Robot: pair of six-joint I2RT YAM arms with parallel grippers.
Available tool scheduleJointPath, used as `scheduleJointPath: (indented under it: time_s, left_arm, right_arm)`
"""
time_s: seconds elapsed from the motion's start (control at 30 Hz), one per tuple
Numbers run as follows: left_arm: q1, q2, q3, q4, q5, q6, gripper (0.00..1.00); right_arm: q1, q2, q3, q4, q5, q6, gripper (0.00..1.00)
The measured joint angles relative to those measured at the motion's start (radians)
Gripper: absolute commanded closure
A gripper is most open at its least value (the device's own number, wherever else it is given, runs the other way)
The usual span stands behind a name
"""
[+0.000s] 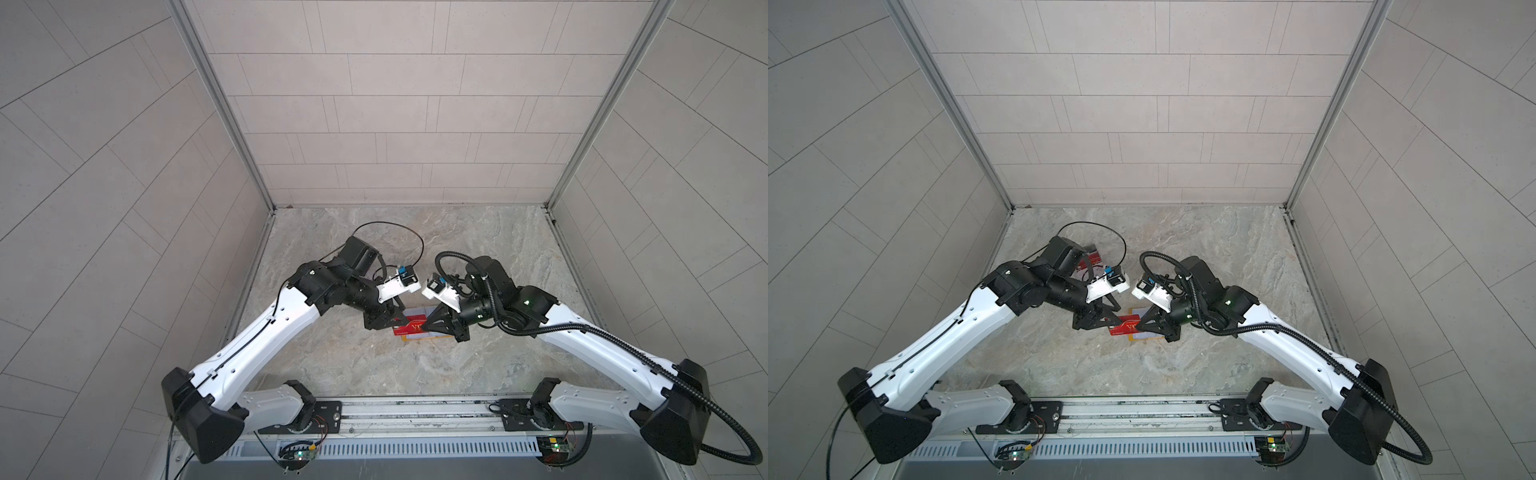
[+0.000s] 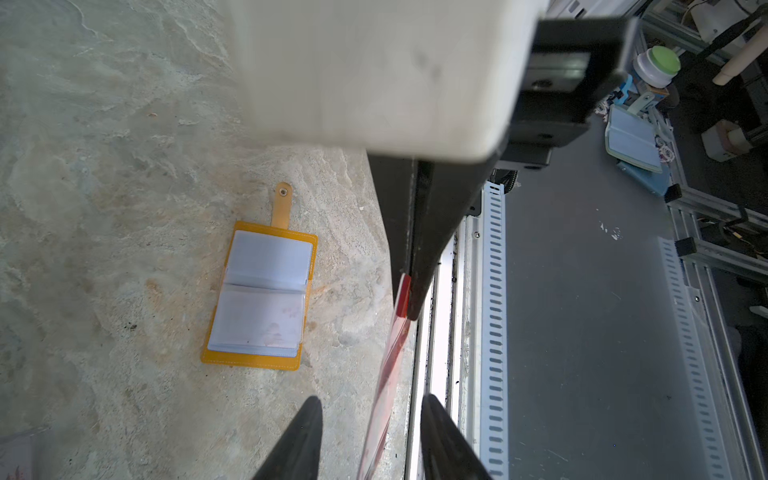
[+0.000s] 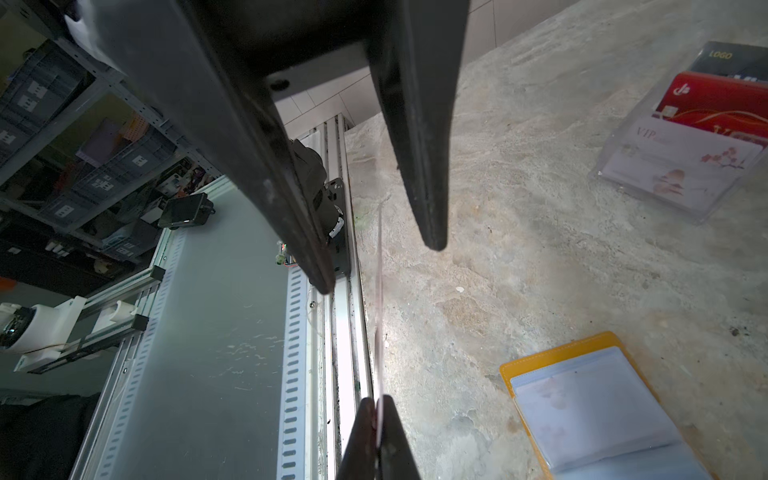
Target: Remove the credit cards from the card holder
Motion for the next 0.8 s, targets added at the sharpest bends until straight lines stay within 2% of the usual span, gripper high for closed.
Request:
scheduleJointPath:
  time_s: [0.1,0.2,0.3,0.47,0.8]
  left_arm:
    - [-0.002,0.007,0.004,-0.011,0.011,0.011,0.63]
    - [-0.003,0.011,0.005,-0.027,0.028,0.024,0.73]
    - [-0.004,0.018,0.011,-0.041,0.051,0.029,0.79]
    - [-0.005,0.035,0.029,-0.059,0.085,0.04,0.82]
    - [-0.005,0.056,0.037,-0.081,0.098,0.06,0.98]
  right_arm:
    - [0.001,0.0,0.0,-0.001,-0.008,-0.01,1.0]
    - [0.001,0.0,0.0,0.0,-0.011,-0.019,1.0]
    - [0.001,0.0,0.0,0.0,-0.012,-0.024,1.0]
    - [0.001,0.0,0.0,0.006,-0.018,-0.029,1.0]
    - [0.006,-0.003,-0.002,0.007,-0.014,-0.036,1.0]
